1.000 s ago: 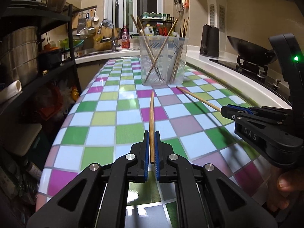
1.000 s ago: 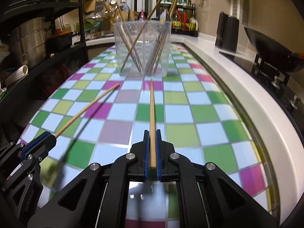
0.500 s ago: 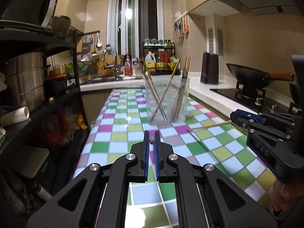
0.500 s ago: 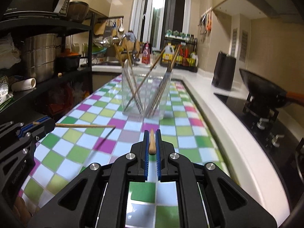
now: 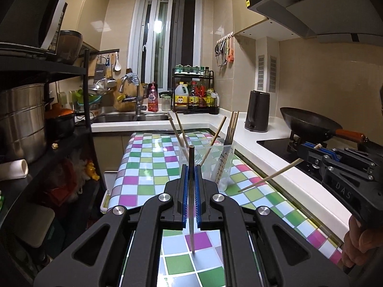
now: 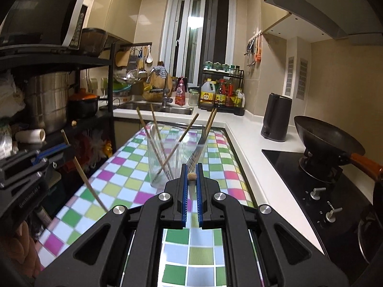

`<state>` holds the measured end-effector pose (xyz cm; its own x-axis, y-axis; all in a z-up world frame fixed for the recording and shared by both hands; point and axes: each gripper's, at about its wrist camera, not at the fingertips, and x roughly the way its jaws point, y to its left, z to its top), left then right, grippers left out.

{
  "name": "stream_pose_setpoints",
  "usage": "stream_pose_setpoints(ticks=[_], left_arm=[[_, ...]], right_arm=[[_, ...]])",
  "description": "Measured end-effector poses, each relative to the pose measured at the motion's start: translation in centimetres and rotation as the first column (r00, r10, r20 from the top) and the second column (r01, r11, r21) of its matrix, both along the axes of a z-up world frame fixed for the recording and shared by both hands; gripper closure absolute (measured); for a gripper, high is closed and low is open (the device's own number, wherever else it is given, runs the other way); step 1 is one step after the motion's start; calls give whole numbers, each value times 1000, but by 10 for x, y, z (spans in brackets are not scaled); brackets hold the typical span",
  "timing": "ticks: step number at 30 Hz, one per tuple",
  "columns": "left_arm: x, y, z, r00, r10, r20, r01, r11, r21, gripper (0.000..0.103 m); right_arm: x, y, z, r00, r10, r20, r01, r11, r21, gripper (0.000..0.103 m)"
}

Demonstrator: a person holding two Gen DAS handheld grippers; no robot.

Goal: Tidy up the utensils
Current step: 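Lift both held chopsticks and carry them toward the clear container, then lower both chopsticks into the container and open both tools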

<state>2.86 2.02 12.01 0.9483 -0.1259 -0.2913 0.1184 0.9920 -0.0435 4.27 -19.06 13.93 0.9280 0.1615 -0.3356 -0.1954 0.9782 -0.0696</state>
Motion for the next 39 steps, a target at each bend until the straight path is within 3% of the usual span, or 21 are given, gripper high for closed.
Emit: stream_pose_setpoints(ticks=[5,13,20,24,29,39], left_arm=[[26,9,16,996,-38,-83,33,998,-56,98],[66,15,64,995,-73,-69,68,995,-80,98],[120,12,118,996,-92,-14,90,991,-97,98],[155,10,136,996,-85,-4,84,989,-120,98],[199,0,118,994,-86,-71,78,991,-106,98],[251,-7,59,973,-93,-210,82,995,-62,98]], right_arm=[[26,1,30,995,35,-98,-32,999,34,97],[77,-12,80,975,42,-220,-12,990,139,97],[116,-7,138,987,38,-159,-18,992,125,97],[141,0,153,991,17,-134,-3,995,99,97],[177,9,147,988,11,-152,1,997,75,97],[227,23,83,962,46,-270,-25,997,79,97]])
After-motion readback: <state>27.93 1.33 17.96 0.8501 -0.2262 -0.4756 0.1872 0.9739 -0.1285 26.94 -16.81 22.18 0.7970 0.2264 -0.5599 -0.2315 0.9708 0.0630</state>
